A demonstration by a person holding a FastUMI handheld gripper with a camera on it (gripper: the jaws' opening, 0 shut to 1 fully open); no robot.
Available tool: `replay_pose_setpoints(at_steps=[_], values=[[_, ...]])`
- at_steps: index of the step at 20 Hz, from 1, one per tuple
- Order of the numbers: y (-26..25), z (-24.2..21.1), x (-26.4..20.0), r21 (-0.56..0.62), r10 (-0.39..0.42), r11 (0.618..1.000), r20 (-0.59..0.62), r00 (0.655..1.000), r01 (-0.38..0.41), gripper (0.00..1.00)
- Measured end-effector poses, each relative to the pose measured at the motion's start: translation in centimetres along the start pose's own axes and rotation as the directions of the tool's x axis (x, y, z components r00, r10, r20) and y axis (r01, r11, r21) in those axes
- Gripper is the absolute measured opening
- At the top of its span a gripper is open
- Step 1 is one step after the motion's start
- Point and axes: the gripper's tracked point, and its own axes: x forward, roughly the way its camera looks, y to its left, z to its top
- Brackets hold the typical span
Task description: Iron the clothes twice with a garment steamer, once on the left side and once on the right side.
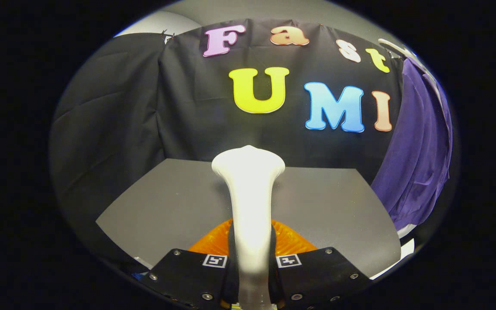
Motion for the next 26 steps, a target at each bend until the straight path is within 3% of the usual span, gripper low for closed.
replay_pose_setpoints(at_steps=[3, 10, 22, 26], values=[[-0.5, 0.7, -2.1, -0.071, -0.053, 0.996, 0.046, 0.998, 0.057, 0.27], [-3.2, 3.3, -8.2, -0.105, -0.103, 0.986, 0.214, 0.972, 0.127, 0.27], [-15.6, 9.2, -22.4, -0.11, -0.083, 0.983, 0.439, 0.895, 0.146, 0.26], [-19.0, 10.7, -26.2, -0.08, -0.065, 0.99, 0.492, 0.868, 0.119, 0.26]])
